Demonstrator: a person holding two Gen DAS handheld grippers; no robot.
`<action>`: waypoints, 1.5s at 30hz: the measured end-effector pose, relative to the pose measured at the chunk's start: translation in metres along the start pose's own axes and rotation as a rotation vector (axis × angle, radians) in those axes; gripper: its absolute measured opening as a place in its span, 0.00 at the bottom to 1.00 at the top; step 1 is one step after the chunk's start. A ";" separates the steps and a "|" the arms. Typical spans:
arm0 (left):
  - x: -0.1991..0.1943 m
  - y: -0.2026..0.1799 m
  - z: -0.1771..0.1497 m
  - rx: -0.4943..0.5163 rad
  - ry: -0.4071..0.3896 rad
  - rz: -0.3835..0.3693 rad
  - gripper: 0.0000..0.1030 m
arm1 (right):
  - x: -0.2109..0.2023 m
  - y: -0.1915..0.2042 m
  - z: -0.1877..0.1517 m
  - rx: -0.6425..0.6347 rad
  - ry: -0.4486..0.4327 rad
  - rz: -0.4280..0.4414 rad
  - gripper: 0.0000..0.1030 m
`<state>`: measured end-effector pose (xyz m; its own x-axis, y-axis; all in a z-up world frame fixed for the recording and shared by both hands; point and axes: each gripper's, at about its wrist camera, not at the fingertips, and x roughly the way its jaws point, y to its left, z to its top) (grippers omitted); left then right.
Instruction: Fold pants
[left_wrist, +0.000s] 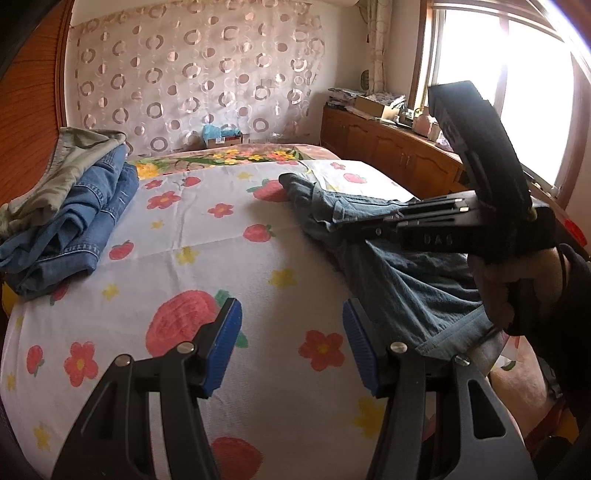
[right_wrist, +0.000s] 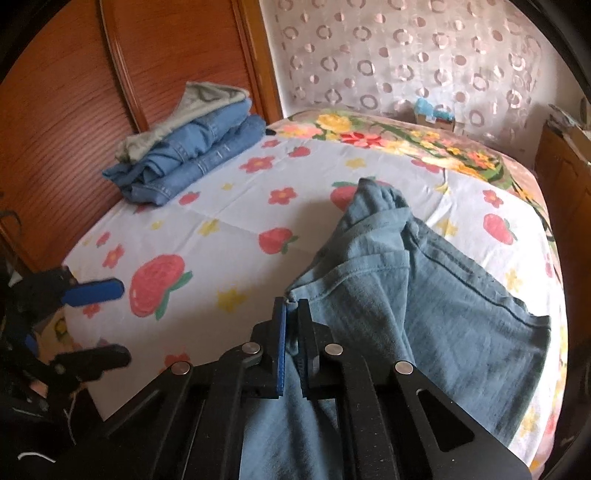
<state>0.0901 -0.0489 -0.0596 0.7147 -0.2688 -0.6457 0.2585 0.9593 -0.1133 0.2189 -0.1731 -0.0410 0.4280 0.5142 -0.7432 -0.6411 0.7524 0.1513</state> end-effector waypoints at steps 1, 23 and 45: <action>0.000 -0.001 0.000 0.001 0.000 -0.001 0.54 | -0.002 -0.002 0.001 0.012 -0.007 0.009 0.03; 0.011 -0.018 -0.004 0.038 0.034 -0.024 0.54 | -0.032 -0.040 0.014 0.073 -0.079 -0.075 0.02; 0.012 -0.018 -0.005 0.031 0.036 -0.025 0.54 | -0.049 -0.158 0.006 0.182 -0.033 -0.417 0.02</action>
<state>0.0906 -0.0691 -0.0693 0.6840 -0.2884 -0.6700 0.2959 0.9493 -0.1066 0.3032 -0.3147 -0.0246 0.6480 0.1631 -0.7440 -0.2889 0.9564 -0.0420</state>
